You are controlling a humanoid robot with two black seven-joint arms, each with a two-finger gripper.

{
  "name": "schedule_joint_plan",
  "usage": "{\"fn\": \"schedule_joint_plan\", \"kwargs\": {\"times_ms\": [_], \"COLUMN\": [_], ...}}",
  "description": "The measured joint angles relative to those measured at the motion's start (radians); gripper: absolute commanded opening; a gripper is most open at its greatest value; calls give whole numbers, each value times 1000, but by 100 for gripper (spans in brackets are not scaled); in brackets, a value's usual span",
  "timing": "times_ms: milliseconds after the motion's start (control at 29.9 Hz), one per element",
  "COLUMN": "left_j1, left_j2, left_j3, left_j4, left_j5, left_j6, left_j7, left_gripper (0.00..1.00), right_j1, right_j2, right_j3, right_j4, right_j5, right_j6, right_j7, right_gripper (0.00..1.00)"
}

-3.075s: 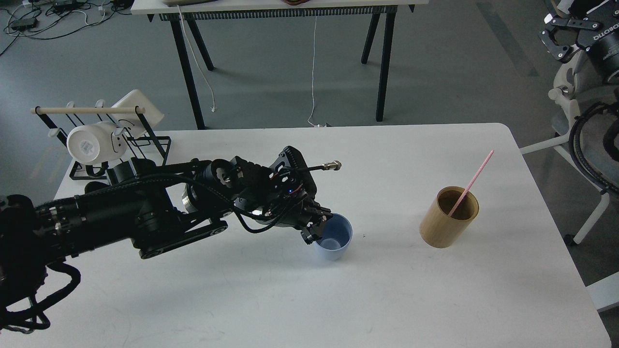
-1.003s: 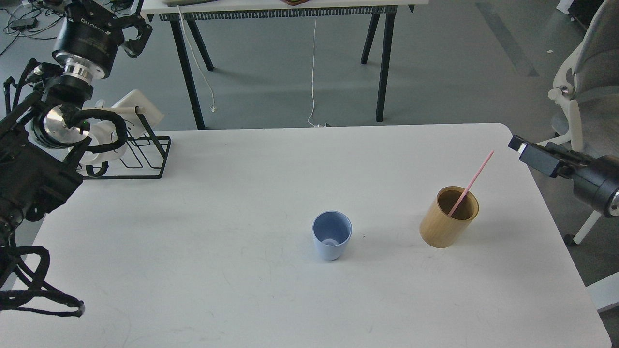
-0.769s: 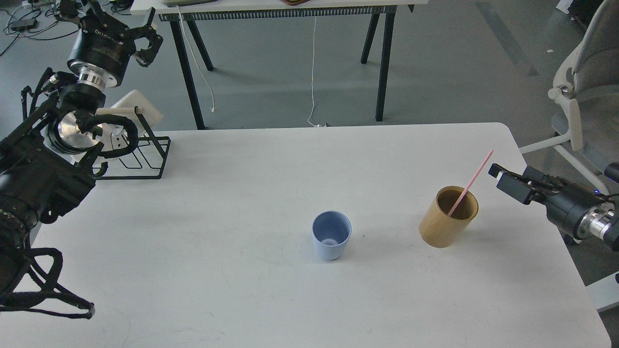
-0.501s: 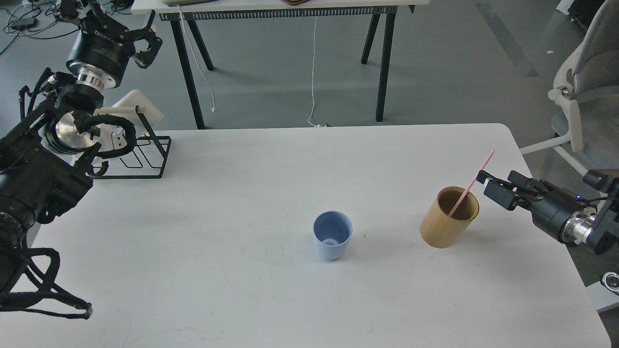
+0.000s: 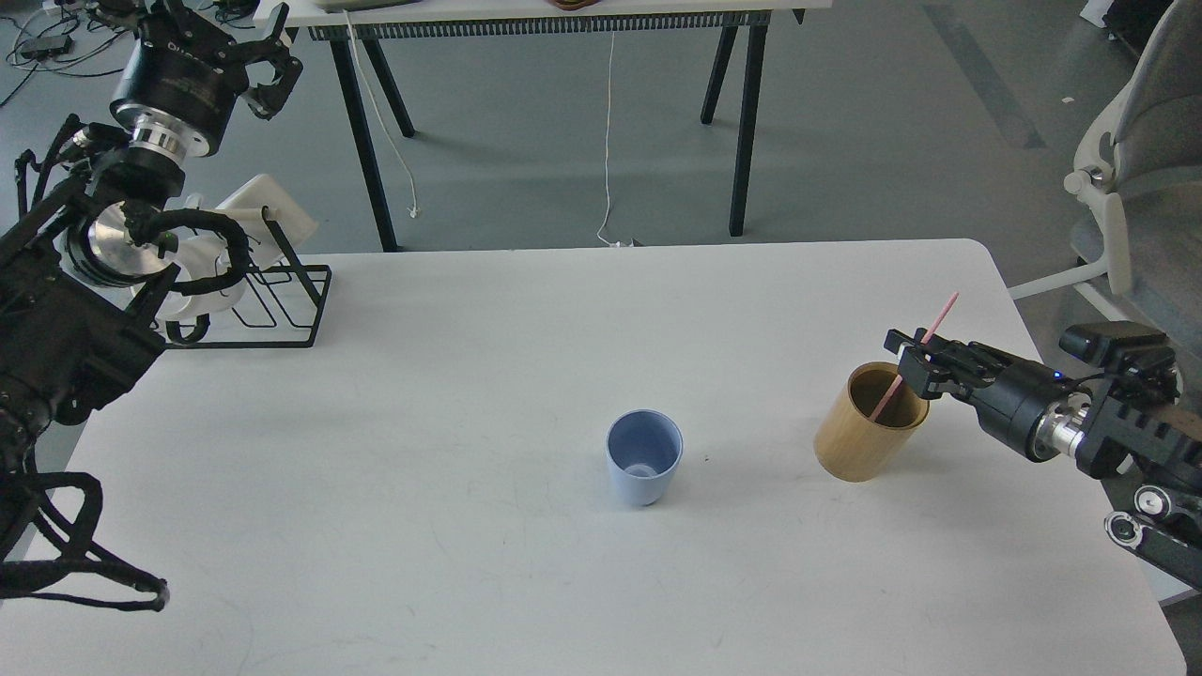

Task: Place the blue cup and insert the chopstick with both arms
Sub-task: 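Reach the right gripper to the pink straw and grasp it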

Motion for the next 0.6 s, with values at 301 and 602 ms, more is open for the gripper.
{"fn": "schedule_joint_plan", "kwargs": {"times_ms": [301, 602], "left_j1": [-2, -3], "left_j2": [10, 18], "left_j3": [0, 0], "left_j4": [0, -1], "left_j5": [0, 0], "left_j6": [0, 0], "left_j7": [0, 0], "left_gripper": [100, 100], "right_j1": [-5, -2], "right_j2": [-2, -14], "right_j3": [-3, -3], "right_j4": [2, 11], "right_j5": [-1, -2], "right_j6": [0, 0], "right_j7": [-3, -6], "right_gripper": [12, 1]}}
